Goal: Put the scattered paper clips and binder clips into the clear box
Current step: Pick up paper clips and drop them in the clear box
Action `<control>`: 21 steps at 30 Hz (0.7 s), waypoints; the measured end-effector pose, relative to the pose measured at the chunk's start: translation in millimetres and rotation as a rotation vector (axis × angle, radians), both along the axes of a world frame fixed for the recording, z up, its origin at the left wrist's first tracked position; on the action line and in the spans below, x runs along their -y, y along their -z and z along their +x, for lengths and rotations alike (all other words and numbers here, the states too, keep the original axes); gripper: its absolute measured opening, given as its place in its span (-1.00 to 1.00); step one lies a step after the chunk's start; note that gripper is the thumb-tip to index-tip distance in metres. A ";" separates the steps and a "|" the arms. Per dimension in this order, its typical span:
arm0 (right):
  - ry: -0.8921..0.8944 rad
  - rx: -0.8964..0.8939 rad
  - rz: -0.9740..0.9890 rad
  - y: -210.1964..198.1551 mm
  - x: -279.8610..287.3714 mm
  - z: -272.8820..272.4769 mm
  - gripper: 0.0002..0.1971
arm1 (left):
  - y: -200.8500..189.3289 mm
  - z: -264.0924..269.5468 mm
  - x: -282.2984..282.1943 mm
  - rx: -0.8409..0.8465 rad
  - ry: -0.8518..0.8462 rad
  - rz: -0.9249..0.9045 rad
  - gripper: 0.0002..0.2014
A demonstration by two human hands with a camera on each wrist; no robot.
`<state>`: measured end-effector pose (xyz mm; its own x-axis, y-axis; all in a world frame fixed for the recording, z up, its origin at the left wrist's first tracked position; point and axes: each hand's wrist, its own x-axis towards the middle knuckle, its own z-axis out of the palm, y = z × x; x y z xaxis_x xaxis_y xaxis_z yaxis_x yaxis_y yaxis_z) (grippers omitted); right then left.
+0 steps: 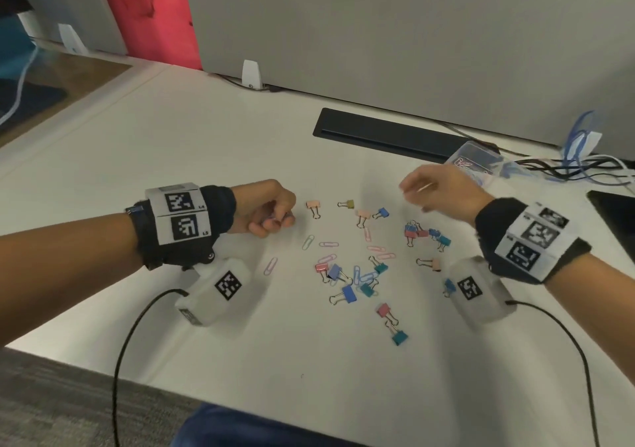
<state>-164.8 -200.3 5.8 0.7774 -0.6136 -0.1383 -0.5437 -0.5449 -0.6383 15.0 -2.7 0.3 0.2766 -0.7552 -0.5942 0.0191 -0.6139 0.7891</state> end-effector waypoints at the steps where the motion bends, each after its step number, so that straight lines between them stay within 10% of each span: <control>1: -0.084 -0.070 -0.030 3.4 -10.3 -1.1 -0.86 | -1.6 -1.8 1.0 0.073 0.062 0.046 -0.82; 6: -0.300 -0.314 -0.206 20.6 -38.2 -5.3 -0.66 | 4.3 -9.1 -7.0 0.750 0.584 0.348 -0.59; 21: -0.370 -0.390 -0.385 37.8 -51.1 -14.9 -0.85 | 17.7 -22.5 5.5 0.931 0.721 0.397 -0.75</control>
<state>-179.7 -149.2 -32.0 0.8836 -0.3775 -0.2769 -0.4288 -0.8900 -0.1549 -7.4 -8.2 -17.3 0.3119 -0.7231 -0.6164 -0.8890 -0.4510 0.0792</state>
